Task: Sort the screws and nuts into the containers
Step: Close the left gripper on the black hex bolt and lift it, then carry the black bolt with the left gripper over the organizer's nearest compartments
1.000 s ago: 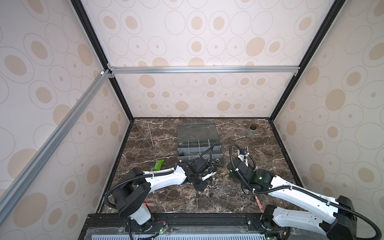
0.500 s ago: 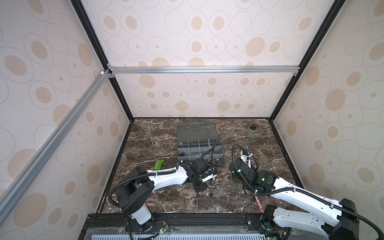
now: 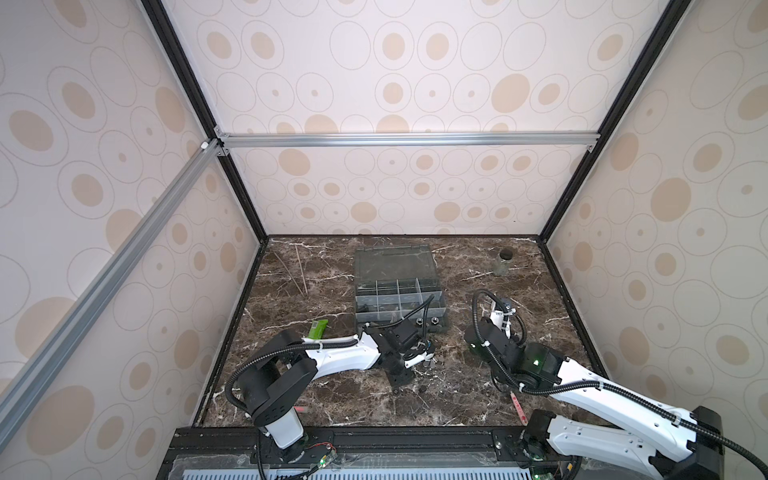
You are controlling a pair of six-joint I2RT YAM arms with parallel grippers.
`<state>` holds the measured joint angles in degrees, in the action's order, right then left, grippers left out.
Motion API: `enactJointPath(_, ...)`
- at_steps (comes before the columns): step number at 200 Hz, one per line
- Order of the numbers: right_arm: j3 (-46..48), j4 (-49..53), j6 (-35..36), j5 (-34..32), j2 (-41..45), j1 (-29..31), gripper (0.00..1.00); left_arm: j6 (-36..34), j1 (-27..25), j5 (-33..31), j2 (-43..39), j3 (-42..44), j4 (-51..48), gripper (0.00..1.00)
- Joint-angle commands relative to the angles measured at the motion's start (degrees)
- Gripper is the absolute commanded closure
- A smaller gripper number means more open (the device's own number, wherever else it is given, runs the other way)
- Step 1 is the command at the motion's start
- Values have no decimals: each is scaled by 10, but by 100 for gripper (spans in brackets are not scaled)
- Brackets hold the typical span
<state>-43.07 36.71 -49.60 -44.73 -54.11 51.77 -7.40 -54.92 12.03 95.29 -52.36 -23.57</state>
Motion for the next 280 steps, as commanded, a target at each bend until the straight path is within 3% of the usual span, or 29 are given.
enactJointPath(1, 15, 24, -22, -23, 11, -1, 42, -14, -10, -7, 13, -6, -19, 49)
enactJointPath(124, 29, 36, -39, -39, 41, -1, 42, 35, -27, -51, 4, -2, -38, 66)
enactJointPath(212, 30, 27, -24, -42, 47, -1, 41, 78, -22, -90, -76, -23, -95, 64)
enactJointPath(249, 33, 4, 6, -40, 54, -1, 41, 99, 10, -114, -117, -39, -101, 64)
enactJointPath(280, 26, 0, 38, -39, 59, -2, 41, 130, 80, -106, -163, -51, -51, 63)
